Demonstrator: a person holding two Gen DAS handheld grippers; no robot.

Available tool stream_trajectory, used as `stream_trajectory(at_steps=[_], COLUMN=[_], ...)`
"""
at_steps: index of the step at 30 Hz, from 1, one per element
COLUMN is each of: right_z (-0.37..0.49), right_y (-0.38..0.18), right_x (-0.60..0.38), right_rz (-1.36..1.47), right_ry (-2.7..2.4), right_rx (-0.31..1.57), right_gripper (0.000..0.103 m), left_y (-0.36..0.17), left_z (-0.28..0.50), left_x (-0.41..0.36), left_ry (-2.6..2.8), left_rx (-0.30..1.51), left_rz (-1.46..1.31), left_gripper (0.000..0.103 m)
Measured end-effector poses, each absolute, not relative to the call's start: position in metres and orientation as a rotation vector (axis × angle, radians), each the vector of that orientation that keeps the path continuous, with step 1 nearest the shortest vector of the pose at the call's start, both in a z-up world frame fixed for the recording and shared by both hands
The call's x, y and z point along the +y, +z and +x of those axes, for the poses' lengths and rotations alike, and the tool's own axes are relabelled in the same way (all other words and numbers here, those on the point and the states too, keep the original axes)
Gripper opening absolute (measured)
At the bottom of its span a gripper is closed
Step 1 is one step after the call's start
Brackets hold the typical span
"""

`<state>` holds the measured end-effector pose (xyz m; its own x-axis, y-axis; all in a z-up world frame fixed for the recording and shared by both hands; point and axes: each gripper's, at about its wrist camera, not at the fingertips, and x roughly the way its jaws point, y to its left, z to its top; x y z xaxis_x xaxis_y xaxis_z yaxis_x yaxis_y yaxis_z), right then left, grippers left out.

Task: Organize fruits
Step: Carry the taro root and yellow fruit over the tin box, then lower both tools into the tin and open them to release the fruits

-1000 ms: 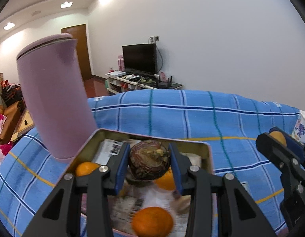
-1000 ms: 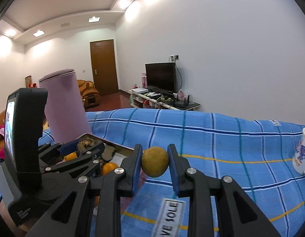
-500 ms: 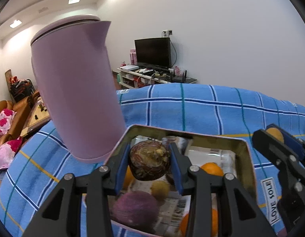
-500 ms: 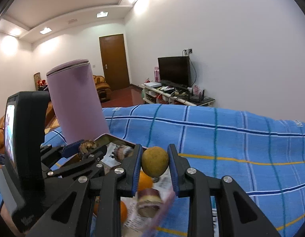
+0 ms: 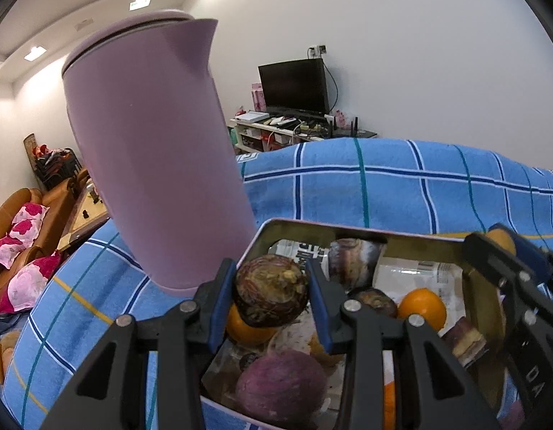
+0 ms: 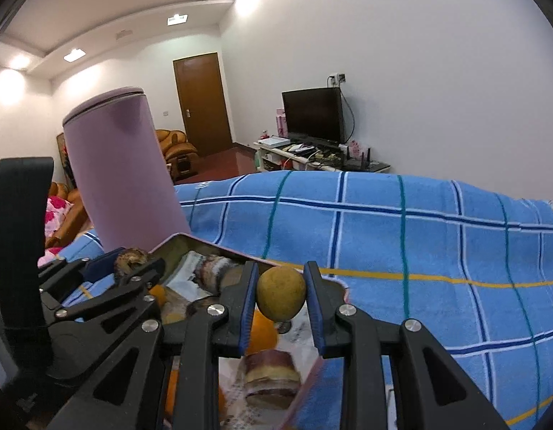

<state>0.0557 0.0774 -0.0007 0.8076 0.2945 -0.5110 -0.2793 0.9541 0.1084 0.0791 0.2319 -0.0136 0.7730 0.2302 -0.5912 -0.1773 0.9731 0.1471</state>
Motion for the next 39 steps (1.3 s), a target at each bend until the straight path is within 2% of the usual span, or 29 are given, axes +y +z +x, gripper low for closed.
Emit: stream_trajectory(at_steps=[27, 39], right_z=[0.087, 0.084], right_y=[-0.023, -0.021], right_x=[0.087, 0.094], right_rz=[0.005, -0.047], right_ry=[0.324, 0.357], right_rx=[0.722, 0.735], right_gripper=[0.028, 0.028], left_y=[-0.034, -0.036], left_z=[0.088, 0.087], left_x=[0.212, 0.209], left_ry=[0.173, 0.201], left_rx=[0.735, 0.737], left_rz=[0.152, 0.208], left_gripper=[0.041, 0.041])
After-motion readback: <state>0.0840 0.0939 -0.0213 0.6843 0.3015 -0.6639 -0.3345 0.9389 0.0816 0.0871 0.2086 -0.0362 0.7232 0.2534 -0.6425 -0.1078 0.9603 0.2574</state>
